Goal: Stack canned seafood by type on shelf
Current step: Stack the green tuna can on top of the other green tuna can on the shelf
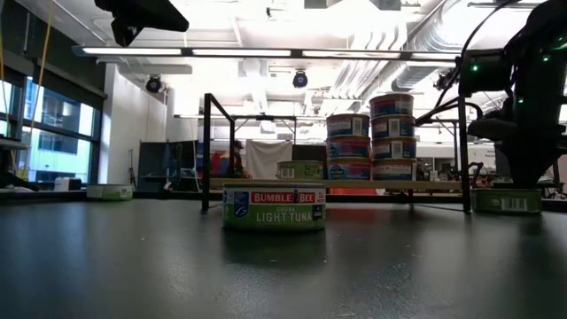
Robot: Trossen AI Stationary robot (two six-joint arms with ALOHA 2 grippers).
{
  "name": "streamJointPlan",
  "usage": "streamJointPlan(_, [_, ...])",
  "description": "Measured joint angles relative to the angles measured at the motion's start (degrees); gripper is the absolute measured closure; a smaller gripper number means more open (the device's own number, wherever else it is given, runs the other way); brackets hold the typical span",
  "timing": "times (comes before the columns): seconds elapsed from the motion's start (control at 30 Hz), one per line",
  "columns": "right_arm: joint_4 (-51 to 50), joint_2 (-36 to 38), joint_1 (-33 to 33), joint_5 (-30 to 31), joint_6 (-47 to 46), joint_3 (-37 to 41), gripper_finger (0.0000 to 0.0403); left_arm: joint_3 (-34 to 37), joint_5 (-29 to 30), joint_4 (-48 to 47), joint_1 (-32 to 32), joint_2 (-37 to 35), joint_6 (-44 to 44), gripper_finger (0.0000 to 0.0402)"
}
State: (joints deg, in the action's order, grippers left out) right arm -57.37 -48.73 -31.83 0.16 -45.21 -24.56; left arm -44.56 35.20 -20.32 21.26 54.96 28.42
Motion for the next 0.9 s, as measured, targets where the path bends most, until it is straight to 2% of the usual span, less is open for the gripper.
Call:
streamJointPlan(0.17, [1.0, 0.0, 1.3, 1.3, -5.2, 0.0, 0.0403, 0.0, 0.0, 0.0, 0.0, 0.0, 0.0, 0.0401])
streamJointPlan(0.5, [3.8, -0.1, 3.8, 1.4, -5.1, 0.2, 0.0403, 0.0, 0.1, 0.0, 0.0, 0.0, -1.6, 0.0402])
streamJointPlan(0.9, [10.3, -2.7, 9.1, 0.9, -11.6, 0.1, 0.0403, 0.0, 0.1, -1.5, -0.3, 0.0, -3.6, 0.0402])
